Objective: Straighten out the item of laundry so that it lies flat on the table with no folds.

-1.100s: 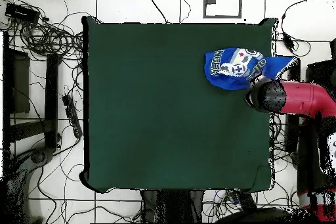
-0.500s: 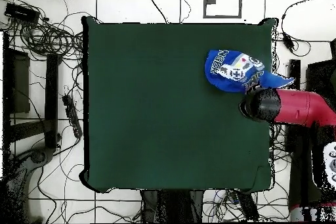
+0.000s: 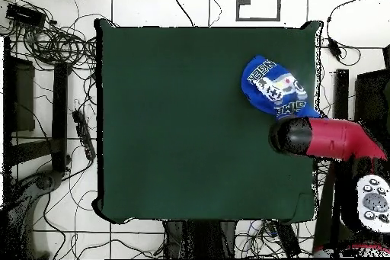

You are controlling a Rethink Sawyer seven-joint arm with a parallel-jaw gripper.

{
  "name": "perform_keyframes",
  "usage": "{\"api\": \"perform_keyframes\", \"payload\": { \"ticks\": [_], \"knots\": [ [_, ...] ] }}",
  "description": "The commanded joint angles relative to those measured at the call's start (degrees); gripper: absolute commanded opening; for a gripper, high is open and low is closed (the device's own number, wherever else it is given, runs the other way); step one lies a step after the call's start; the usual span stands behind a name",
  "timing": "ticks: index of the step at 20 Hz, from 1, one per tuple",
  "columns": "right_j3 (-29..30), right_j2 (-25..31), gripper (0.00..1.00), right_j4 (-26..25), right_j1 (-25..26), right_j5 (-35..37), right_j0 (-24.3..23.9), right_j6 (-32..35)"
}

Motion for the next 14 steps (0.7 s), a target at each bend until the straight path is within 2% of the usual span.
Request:
{"api": "perform_keyframes", "payload": {
  "ticks": [1,7,10,14],
  "knots": [
    [10.0,-6.6,0.0,5.3,4.8,-4.4,8.5,25.0],
    [12.6,-9.5,0.0,10.6,6.3,-6.3,12.7,30.1],
    [14.5,-8.9,0.0,14.8,6.0,-5.9,13.6,30.7],
    [18.7,-5.0,0.0,22.8,3.9,-5.2,12.6,30.5]
  ]
}}
